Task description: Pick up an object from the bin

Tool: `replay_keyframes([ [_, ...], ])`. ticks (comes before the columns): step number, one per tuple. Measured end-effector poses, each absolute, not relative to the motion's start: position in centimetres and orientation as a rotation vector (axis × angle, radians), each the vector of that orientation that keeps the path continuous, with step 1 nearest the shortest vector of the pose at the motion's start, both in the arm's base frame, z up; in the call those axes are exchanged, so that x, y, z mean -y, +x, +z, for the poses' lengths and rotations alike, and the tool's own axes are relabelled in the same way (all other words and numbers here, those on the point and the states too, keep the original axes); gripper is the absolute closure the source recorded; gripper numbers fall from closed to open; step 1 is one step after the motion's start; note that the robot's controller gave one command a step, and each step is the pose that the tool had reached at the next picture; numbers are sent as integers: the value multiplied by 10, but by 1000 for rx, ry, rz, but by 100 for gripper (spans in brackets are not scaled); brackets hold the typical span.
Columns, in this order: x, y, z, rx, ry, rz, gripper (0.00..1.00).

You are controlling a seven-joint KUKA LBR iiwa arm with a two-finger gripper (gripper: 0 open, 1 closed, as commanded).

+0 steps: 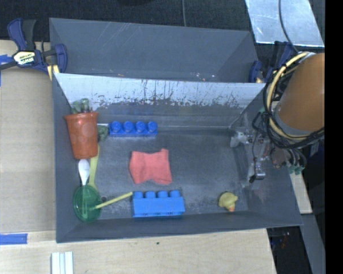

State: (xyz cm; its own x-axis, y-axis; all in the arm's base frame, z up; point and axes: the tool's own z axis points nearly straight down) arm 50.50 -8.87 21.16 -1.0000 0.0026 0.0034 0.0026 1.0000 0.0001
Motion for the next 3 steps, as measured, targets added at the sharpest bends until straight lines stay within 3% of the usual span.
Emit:
replay_keyframes([
  [1,89,506,214,3144,-2,1,0],
  [2,83,496,218,3137,221,2,0],
  [3,58,494,166,3146,188,4,0],
])
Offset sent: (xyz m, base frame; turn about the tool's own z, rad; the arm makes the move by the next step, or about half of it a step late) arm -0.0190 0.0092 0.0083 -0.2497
